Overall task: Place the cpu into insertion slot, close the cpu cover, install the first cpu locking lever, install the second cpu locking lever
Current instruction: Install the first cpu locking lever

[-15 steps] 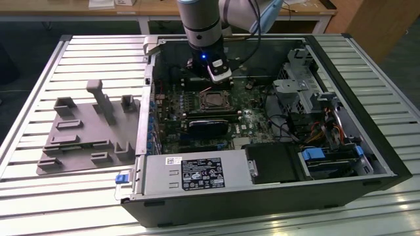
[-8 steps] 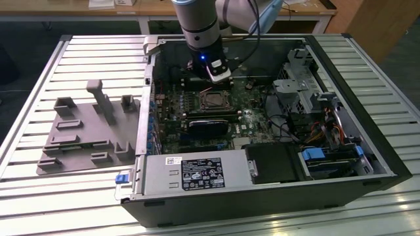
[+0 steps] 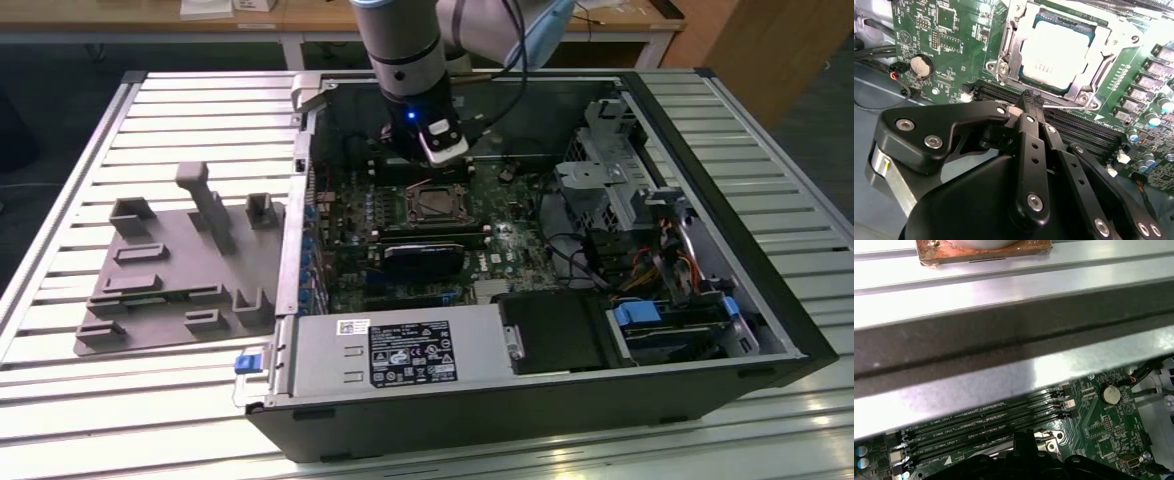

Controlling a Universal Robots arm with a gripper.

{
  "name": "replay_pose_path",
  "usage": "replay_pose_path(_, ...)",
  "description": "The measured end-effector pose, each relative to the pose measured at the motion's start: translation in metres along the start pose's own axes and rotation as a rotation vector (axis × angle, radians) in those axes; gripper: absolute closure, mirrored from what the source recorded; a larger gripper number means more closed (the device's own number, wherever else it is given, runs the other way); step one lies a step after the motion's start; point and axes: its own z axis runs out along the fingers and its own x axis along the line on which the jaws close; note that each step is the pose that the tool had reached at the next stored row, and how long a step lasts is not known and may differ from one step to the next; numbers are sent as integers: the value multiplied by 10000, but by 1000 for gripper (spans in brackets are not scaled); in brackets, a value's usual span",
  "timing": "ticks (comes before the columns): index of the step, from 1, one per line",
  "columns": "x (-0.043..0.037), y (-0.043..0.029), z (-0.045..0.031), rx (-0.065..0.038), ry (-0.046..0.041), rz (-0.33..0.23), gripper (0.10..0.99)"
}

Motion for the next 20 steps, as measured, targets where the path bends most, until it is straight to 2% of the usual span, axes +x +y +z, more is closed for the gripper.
replay_pose_path(4,6,10,12,29,-27,126,984)
replay_pose_path(9,12,20,26,126,-119,584,984)
replay_pose_path(20,46,113,61,214,-208,1012,984)
